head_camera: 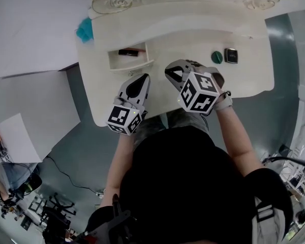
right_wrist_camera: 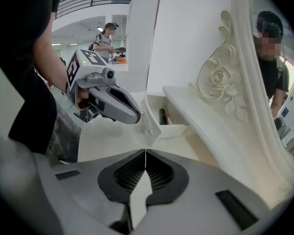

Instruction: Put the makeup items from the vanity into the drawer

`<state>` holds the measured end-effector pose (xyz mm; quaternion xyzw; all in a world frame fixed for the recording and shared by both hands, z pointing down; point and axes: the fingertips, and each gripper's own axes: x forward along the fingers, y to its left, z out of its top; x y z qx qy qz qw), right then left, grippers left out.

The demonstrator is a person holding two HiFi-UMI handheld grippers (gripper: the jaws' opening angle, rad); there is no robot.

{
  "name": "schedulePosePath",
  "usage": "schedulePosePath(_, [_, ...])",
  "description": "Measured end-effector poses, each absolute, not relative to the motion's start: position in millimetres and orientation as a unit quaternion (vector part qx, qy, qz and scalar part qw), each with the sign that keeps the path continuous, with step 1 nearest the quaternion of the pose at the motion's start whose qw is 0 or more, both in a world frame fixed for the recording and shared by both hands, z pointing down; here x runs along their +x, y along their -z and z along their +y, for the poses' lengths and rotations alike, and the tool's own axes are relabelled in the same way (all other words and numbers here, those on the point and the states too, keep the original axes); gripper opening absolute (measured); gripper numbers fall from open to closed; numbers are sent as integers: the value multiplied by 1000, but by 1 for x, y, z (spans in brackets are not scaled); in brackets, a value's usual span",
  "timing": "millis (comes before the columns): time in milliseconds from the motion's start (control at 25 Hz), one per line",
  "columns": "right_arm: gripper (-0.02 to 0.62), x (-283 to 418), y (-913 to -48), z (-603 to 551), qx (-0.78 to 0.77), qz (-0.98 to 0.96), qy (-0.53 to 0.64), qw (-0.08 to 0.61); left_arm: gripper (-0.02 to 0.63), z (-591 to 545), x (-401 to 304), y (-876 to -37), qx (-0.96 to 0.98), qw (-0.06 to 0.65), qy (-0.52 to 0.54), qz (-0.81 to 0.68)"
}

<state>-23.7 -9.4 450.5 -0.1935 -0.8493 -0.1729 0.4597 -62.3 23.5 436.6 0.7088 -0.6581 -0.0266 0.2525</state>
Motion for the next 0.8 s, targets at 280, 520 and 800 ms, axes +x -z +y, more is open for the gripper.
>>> schedulePosePath(280, [23,33,-460,-62,-160,-849,156,479,14,-25,-12,-436,724,256,23,-640])
schedulePosePath(520, [23,78,-473,-107,-101,-850,134,500,14,-64,26,-443,742,264,16,-616])
schedulePosePath(800, [26,118,-491,-166,15,-850,99,517,14,-99,60,-452,754,271,8,-598])
